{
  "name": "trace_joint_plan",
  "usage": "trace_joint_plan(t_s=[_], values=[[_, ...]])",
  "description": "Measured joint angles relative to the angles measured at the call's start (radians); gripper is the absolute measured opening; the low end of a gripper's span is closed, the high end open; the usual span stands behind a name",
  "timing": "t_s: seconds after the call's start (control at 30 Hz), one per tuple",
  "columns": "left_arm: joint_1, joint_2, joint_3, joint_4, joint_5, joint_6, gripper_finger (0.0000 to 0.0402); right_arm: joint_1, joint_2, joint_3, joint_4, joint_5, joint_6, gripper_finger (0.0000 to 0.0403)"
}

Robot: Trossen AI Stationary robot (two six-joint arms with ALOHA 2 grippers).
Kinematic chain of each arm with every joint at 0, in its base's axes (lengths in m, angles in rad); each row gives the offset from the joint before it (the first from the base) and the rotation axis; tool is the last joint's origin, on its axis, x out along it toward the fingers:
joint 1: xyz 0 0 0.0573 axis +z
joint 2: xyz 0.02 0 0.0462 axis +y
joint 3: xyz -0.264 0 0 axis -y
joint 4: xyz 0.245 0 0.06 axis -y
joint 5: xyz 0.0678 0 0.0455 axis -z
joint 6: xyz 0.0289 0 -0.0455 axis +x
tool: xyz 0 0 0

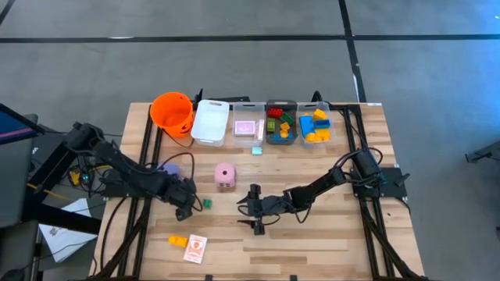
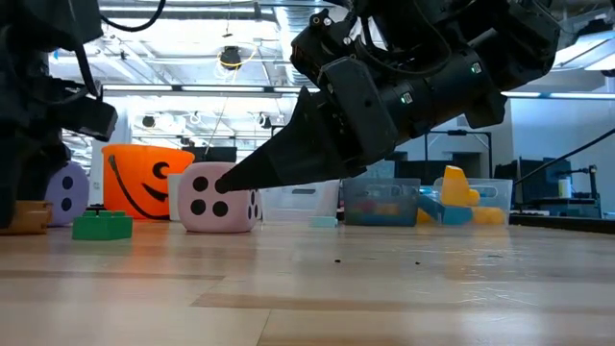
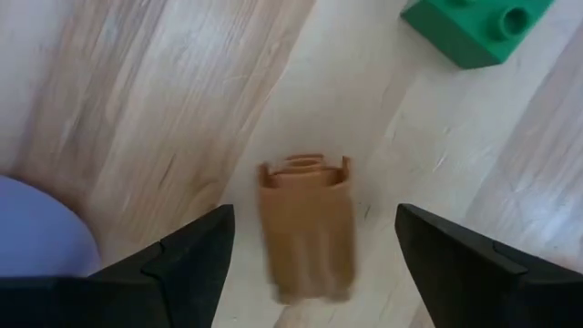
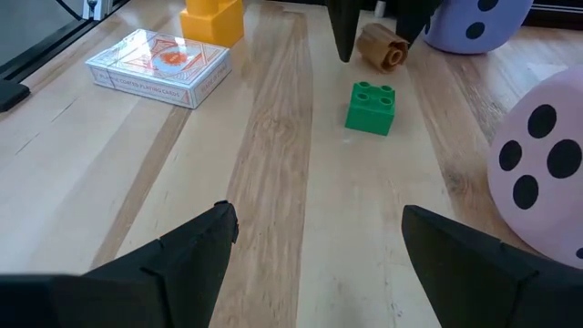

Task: Pick & Place Toys
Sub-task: Put the small brown game piece into the black bin

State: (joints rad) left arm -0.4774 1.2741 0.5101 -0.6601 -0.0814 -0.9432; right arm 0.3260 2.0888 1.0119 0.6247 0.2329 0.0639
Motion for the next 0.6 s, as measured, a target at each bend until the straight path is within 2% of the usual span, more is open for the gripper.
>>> trace_joint_plan(t_s=[0.1, 0.2, 0.47, 0.6], values=[[0.000, 0.017, 0.011, 0.006, 0.000, -0.004, 0.0293, 0.000, 0.000, 0.000, 0.000, 0.000, 0.000, 0.0311], [0.000, 0.034, 0.013, 0.005, -0.007, -0.008, 0.0270, 0.000, 0.000, 0.000, 0.000, 0.000, 0.000, 0.0311], [0.002, 0.028, 0.013, 0.004, -0.017, -0.009, 0.0130, 0.000, 0.000, 0.000, 0.000, 0.000, 0.000, 0.0311], [0.002, -0.011, 0.011, 0.011, -0.012, -0.010, 0.0132, 0.000, 0.000, 0.000, 0.000, 0.000, 0.000, 0.0311]])
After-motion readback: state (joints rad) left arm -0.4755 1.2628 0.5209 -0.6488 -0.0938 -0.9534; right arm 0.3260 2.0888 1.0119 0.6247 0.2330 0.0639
